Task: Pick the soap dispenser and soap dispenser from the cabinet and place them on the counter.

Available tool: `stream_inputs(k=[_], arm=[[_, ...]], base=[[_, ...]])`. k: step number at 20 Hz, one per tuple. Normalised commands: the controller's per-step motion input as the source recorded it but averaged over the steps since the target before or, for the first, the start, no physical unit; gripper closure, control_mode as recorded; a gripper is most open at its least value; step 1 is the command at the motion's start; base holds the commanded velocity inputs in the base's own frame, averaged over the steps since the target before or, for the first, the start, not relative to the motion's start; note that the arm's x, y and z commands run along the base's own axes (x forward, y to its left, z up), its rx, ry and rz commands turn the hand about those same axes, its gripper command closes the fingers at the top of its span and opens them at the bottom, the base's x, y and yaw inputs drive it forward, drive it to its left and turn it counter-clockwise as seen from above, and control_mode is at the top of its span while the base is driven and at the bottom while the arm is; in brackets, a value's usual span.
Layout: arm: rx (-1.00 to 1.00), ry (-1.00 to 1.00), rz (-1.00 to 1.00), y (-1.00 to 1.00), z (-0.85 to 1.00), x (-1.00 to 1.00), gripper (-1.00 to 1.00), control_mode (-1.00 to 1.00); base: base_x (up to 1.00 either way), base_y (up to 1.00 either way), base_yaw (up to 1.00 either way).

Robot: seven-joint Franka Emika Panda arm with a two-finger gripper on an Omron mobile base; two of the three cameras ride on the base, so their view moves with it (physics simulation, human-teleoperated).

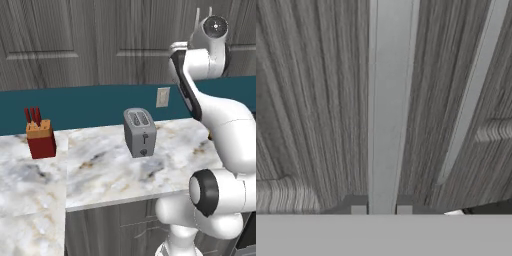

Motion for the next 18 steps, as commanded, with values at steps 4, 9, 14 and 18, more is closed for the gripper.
stream_inputs(k=[4, 9, 14, 18], arm=[[-0.02, 0.04, -0.12, -0.01, 0.03, -0.2, 1.0, -1.0], [-0.01, 0.08, -0.07, -0.02, 0.12, -0.26, 1.0, -1.0], [-0.08, 0.08, 0.0, 0.24, 0.18, -0.25, 1.0, -1.0], [-0.03, 0.03, 0.0, 0.18, 0.16, -0.32, 1.0, -1.0]], base=[[0.0, 0.0, 0.0], [0.0, 0.0, 0.0], [0.0, 0.0, 0.0], [0.0, 0.0, 0.0]])
